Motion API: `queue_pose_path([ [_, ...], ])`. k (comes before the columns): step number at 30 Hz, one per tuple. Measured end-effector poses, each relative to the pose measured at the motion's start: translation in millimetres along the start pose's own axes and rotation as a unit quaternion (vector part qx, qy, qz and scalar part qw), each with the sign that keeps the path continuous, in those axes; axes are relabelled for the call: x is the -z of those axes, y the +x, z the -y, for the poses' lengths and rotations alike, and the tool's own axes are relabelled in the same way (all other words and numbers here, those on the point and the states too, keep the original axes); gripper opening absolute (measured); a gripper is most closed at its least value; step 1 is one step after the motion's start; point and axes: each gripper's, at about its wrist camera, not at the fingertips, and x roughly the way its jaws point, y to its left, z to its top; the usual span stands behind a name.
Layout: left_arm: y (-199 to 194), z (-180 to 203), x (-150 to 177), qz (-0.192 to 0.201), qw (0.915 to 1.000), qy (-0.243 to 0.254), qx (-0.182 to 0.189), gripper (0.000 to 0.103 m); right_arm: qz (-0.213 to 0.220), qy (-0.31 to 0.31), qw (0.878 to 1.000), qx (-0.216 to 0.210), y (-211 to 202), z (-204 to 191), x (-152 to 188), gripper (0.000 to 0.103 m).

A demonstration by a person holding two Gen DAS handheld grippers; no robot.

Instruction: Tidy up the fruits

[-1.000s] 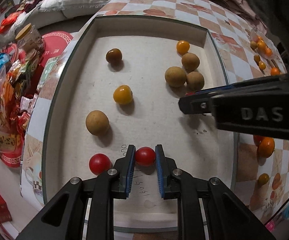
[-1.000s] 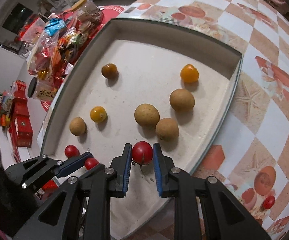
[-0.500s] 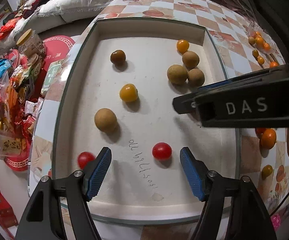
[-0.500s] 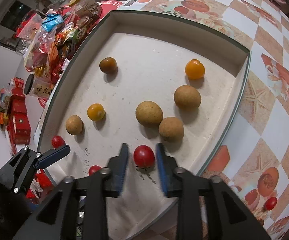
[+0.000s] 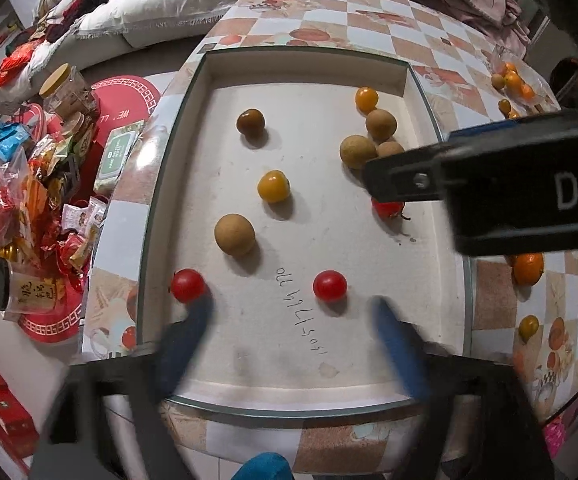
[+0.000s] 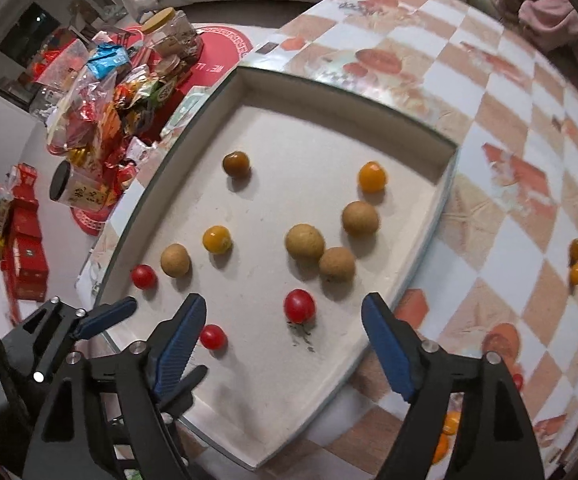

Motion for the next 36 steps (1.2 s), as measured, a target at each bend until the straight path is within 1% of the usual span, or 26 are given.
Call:
queue_pose_path([
  [1, -3.1, -1.1, -0.6, 0.008, 1.0, -0.002, -0.001, 0.103, 0.0, 0.002, 1.0, 0.005, -2.2, 1.7, 0.7, 0.084],
  [3, -4.5, -0.8, -2.8, 0.008, 1.0, 0.0, -0.002, 0.103, -0.003, 0.009, 1.0, 0.016, -4.3, 5.4, 1.9, 0.091],
  [4, -4.8, -0.7, -3.7, 0.008, 1.0, -0.001, -0.003, 0.103, -0.003, 0.012, 1.0, 0.02, -5.0, 7.0, 2.4, 0.092],
  [6, -3.0, -1.0, -5.5, 0.003, 1.0, -0.003, 0.0, 0.103, -0.002, 0.017, 0.999, 0.027, -6.6, 11.3, 4.5, 0.096],
  [8, -1.0, -1.0, -6.8, -0.003, 1.0, -0.006, 0.003, 0.103, -0.008, 0.016, 0.999, 0.033, -6.0, 13.2, 6.3, 0.103],
  [13, -3.4, 0.8, -9.9, 0.006, 0.9999, 0.0, -0.014, 0.103, 0.0, 0.025, 0.999, 0.038, -11.7, 19.5, 11.1, 0.103],
  [16, -3.3, 3.9, -11.9, 0.001, 0.9997, 0.009, -0.021, 0.103, 0.001, 0.029, 0.999, 0.041, -13.1, 21.6, 12.0, 0.103],
  [23, -1.2, 5.1, -16.9, -0.013, 0.9998, 0.001, -0.017, 0.103, 0.0, 0.032, 0.999, 0.04, -13.6, 22.6, 12.8, 0.103],
  [36, 0.4, 11.3, -20.9, -0.021, 0.9991, 0.022, -0.03, 0.103, -0.001, 0.038, 0.998, 0.041, -13.7, 24.8, 14.1, 0.103],
])
